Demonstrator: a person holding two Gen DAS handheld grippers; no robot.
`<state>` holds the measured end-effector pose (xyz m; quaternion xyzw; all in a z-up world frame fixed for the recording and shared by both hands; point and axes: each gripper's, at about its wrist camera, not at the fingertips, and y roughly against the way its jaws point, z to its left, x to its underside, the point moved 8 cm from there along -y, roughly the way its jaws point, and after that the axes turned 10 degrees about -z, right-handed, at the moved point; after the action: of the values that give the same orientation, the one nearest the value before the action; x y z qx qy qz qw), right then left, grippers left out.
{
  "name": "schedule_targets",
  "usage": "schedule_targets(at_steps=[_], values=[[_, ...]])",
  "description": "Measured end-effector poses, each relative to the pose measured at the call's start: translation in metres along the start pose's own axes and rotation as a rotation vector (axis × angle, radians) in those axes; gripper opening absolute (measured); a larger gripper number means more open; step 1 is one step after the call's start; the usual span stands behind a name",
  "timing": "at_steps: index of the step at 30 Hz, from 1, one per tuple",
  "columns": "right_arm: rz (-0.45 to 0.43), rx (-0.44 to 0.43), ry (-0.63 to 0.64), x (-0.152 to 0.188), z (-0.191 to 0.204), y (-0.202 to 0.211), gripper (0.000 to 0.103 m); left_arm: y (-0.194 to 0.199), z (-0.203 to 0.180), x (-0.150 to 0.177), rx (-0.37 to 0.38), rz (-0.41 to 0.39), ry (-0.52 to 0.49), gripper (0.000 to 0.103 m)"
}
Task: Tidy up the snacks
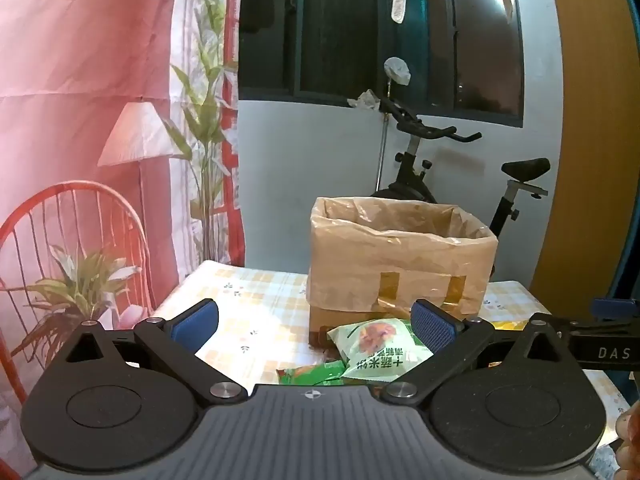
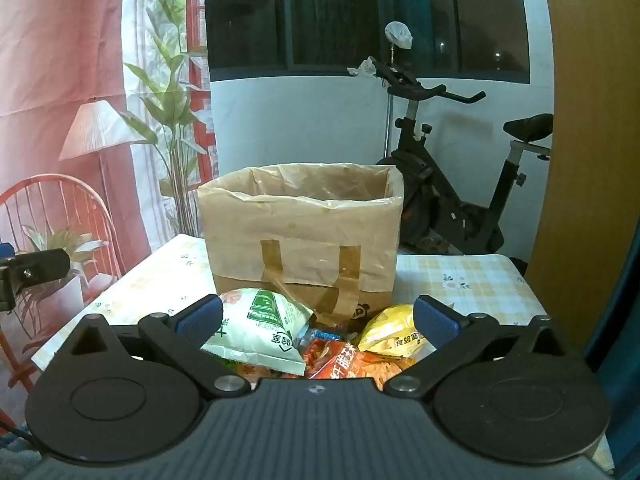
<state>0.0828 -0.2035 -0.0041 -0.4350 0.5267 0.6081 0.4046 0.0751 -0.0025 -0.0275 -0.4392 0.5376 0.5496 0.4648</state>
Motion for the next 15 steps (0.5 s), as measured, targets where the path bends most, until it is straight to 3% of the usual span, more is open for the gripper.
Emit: schedule_targets(at_steps=[2, 15], values=[[0.017, -0.003, -0.003, 0.0013, -0.0002, -0.0009, 0.103, 0.0002, 0.009, 0.0023, 0.004, -0.001, 0.041, 0.103], [0.014, 0.003, 0.002, 0.0027, -0.0006, -0.0053, 0.103, -0.0006, 0.0019, 0.0005, 0.019, -0.01, 0.02, 0.102]])
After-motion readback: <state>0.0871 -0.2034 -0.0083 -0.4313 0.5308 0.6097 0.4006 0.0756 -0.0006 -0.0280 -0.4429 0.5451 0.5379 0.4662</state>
